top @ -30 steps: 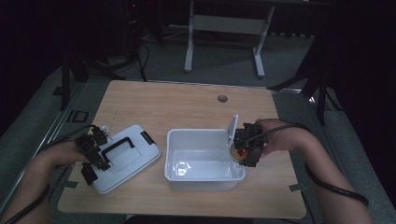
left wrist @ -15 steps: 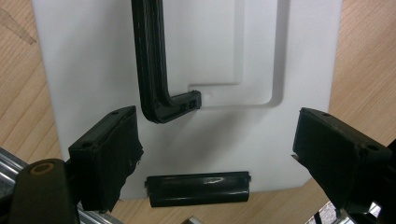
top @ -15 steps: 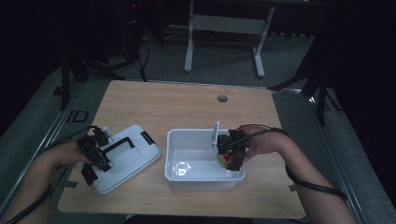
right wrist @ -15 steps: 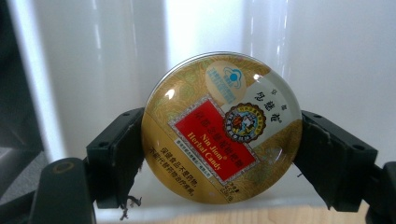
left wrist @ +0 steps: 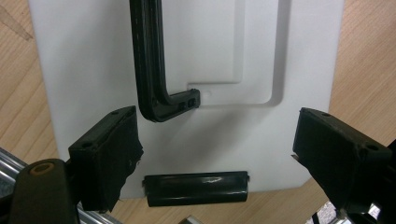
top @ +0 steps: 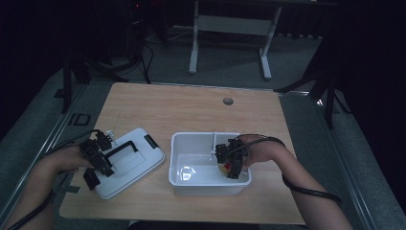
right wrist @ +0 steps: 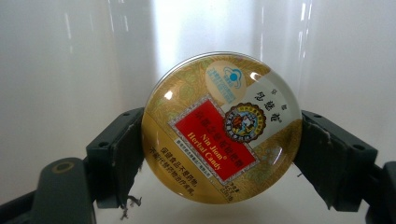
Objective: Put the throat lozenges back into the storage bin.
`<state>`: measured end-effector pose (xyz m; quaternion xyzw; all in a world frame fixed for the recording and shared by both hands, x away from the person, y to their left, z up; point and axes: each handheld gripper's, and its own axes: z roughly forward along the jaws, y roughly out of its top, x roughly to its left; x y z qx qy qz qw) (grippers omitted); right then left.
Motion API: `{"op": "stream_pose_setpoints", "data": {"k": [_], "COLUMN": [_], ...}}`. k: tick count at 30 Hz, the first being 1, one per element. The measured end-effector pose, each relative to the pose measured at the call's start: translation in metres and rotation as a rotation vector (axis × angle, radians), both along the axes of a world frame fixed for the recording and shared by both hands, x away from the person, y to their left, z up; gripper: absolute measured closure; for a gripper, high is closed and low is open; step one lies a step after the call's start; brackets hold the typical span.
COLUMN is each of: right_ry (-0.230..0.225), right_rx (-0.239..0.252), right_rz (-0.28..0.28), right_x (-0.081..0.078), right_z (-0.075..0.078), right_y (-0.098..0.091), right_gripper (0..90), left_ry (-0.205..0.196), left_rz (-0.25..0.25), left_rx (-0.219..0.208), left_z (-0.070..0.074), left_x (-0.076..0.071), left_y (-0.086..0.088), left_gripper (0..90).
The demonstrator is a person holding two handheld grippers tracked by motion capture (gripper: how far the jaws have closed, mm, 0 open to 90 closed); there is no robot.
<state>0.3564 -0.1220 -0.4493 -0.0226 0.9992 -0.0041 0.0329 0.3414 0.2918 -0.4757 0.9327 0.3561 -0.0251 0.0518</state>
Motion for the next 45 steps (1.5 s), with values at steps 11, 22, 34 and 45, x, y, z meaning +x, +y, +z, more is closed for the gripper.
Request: {"op": "stream_pose_setpoints", "data": {"k": [11, 22, 34, 45], "right_ry": [-0.005, 0.017, 0.049, 0.039], "right_rx": [-0.019, -0.063, -0.089, -0.053], "right_rz": [0.02, -0.006, -0.05, -0.058], "right_x": [0.0, 0.005, 0.008, 0.008], "right_z": [-0.015, -0.029, -0.037, -0.019], "right_y": [0.009, 0.009, 0.012, 0.009], "right_gripper": [20.4, 20.3, 17.8, 16.7], "left_ry": [0.001, 0.004, 0.004, 0.008], "left_rz": [-0.007, -0.006, -0.005, -0.004], "left_rx": [0.002, 0.012, 0.009, 0.01], "left_z": [0.0, -0.001, -0.003, -0.003], "left_x": [0.0, 0.001, 0.002, 0.0], "left_y": [-0.001, 0.0, 0.0, 0.0], "left_gripper": [14.1, 14.1, 14.1, 14.1]}}
